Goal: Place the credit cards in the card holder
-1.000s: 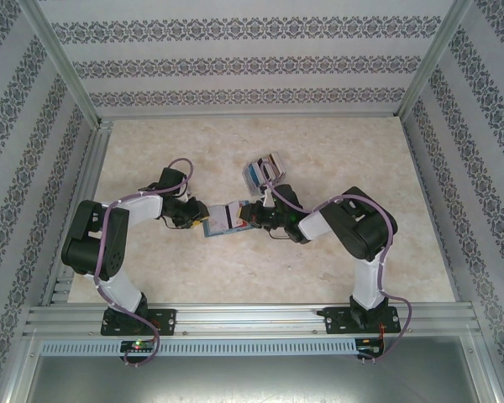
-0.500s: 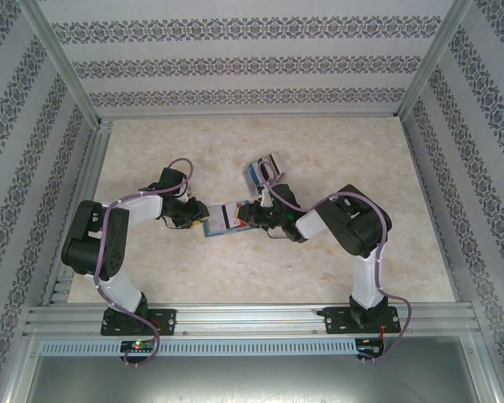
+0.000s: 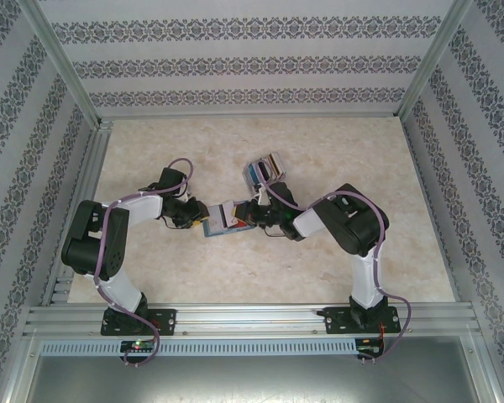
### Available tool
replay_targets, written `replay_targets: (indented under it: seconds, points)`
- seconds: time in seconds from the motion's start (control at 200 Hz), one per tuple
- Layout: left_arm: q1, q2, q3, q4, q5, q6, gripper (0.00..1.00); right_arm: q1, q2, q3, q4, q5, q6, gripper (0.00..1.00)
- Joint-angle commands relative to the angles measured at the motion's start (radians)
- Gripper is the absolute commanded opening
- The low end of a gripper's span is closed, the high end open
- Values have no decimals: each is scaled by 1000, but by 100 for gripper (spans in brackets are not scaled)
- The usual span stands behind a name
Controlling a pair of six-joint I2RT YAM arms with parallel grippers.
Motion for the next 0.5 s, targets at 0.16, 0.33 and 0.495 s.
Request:
replay_targets:
  seconds: [0.16,0.33,0.495]
  points:
    - [10,-9,-11,-6,-3,-2,30,44,8,21,-63,62,-37,11]
    - [9,1,-22,8,-4,-3,30,80,-8,35,-128,146,-35,11]
    - [9,5,-34,35,12,-17,30,125,-17,71,-200,217,-50,12]
